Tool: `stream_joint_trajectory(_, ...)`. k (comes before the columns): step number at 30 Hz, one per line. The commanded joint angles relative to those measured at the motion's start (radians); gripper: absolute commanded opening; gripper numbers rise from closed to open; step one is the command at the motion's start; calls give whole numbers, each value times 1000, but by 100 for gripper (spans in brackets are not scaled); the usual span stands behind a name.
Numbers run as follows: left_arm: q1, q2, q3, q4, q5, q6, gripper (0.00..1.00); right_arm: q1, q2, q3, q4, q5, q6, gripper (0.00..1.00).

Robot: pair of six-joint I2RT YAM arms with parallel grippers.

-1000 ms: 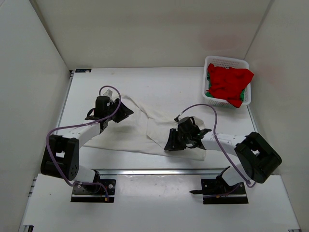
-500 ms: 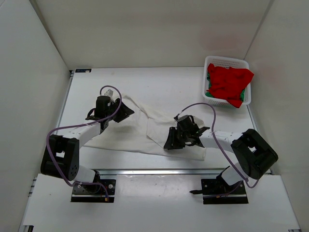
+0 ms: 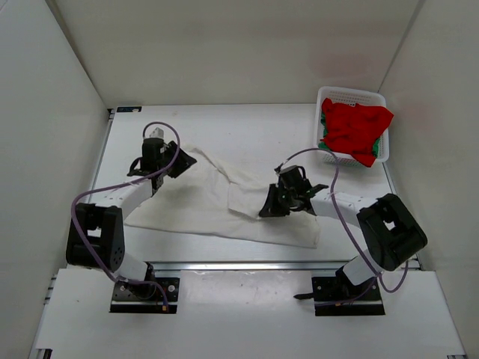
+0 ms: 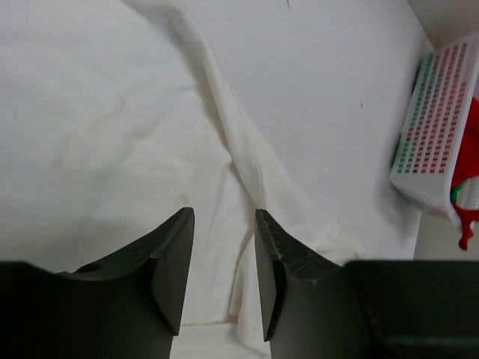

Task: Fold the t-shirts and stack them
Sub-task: Grap the side of the flattened tshirt furthest away from the robot with both arms

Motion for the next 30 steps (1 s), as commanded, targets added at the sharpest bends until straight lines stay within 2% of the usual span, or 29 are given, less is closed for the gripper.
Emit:
stream_joint_trajectory(1, 63, 50, 84, -2, -66, -15, 48, -95, -29, 121, -34, 10, -84, 0)
stream_joint_trajectory(5, 123, 168, 239, -43, -130, -12, 47, -240, 78, 342, -92, 44, -189, 0)
stream_joint_trajectory(12, 152, 400, 518, -178, -298, 85, 48, -344, 314, 652, -123, 47, -250, 0)
stream_joint_trajectory(18, 160, 579, 731, -322, -384, 145, 49, -387, 443, 819, -160, 84, -284, 0)
stream_joint_trajectory(21, 157, 636, 800, -344, -425, 159, 51, -421, 475, 853, -166, 92, -268, 0)
stream_joint_trajectory(23, 195, 682, 842, -364, -427, 157, 53, -431, 497, 864, -151, 83, -256, 0)
stream_joint_trajectory(26, 195, 767, 1007, -445, -459, 177, 54, -444, 547, 934, -186, 62, -268, 0)
stream_joint_trajectory(30, 204, 839, 1116, -505, -485, 183, 54, -436, 563, 941, -178, 53, -287, 0)
